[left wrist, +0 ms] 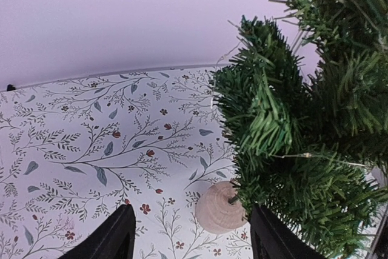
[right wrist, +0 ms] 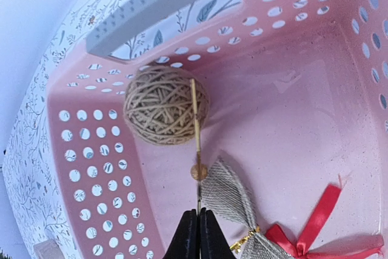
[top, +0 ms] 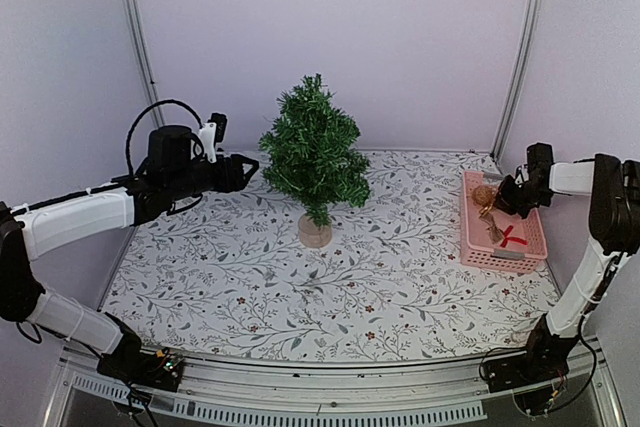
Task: Decorate the small christmas tree
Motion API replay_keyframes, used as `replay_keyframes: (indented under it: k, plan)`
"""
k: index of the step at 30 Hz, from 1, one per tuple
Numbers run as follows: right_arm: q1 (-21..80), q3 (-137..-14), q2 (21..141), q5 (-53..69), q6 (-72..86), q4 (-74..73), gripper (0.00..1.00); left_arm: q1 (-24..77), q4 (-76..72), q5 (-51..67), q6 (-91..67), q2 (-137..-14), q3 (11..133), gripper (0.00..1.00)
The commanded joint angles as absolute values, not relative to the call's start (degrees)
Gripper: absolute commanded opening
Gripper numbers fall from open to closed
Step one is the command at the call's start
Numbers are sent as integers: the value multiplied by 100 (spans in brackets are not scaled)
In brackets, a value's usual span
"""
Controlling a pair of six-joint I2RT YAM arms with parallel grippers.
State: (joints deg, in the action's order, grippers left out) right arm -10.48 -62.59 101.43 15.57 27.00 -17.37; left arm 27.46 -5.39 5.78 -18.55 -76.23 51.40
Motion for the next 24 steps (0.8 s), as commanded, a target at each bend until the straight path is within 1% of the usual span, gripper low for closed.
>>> replay_keyframes:
  k: [1,8,18,20,24]
  plan:
    - [-1059,-6203,9839,1567,2581,-1579,1,2686,-719,581,-1769,-7699,5243,66]
    - [-1057,-6294,9587,1455,2512,-1931,0,2681,-685,592,-1702,-7687,5280,66]
    - [-1056,-6434,8152,1269,1640,-3088,0,2547,-29,676,-1374,-7453,5609,73]
    - [-1055,-6621,7994,1402,1403,-3404,0,2470,274,751,-1257,-7406,5750,73]
    - [-959,-7073,7633,2046,889,-3935,0,2295,787,1060,-932,-7280,6088,73]
